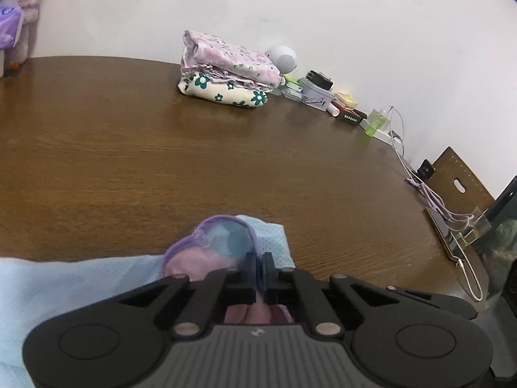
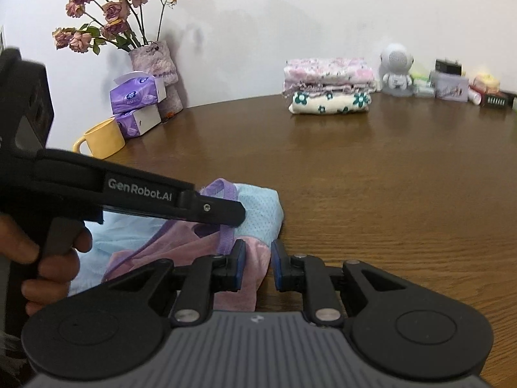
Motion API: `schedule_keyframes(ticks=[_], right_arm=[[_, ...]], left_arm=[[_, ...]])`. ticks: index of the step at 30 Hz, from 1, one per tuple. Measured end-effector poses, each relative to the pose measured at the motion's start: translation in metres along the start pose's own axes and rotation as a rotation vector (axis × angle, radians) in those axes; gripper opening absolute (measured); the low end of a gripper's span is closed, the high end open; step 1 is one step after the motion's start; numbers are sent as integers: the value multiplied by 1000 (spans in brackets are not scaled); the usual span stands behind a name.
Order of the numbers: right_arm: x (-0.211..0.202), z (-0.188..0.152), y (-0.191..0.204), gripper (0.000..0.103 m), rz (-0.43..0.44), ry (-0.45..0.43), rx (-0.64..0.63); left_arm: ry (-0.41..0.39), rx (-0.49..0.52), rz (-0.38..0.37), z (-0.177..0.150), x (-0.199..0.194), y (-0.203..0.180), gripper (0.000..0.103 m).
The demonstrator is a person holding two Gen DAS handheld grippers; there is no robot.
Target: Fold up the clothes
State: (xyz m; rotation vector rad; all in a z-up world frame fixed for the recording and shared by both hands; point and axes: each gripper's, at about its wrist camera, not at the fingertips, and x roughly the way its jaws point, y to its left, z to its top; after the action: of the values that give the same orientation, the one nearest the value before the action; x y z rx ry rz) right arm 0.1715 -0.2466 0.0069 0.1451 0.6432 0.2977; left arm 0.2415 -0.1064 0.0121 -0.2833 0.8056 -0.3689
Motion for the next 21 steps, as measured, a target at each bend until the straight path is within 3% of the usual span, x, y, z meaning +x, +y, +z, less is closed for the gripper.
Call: schedule_keyframes(ticks=[6,8,11,14,17,21], right_arm=[[3,-3,-4,21,29,14,28],[3,-4,-5,22,33,17,34],[-2,-2,-4,22,30,2,33],[-7,5,-3,22,9,-15,13],[-4,14,-1,25,-8,-14,-11],[4,22,3,26,-8,-6,-19]], left_arm=[[2,-19,0,-6,-3,10,2],[4,-26,-21,-5,-9,11,9],[-52,28,-7,-1,-27,10,18],[-93,111,69,5,-39,12,28],[-74,165,126,12,-34,17,29],[-9,228,79,19,-16,24,33]])
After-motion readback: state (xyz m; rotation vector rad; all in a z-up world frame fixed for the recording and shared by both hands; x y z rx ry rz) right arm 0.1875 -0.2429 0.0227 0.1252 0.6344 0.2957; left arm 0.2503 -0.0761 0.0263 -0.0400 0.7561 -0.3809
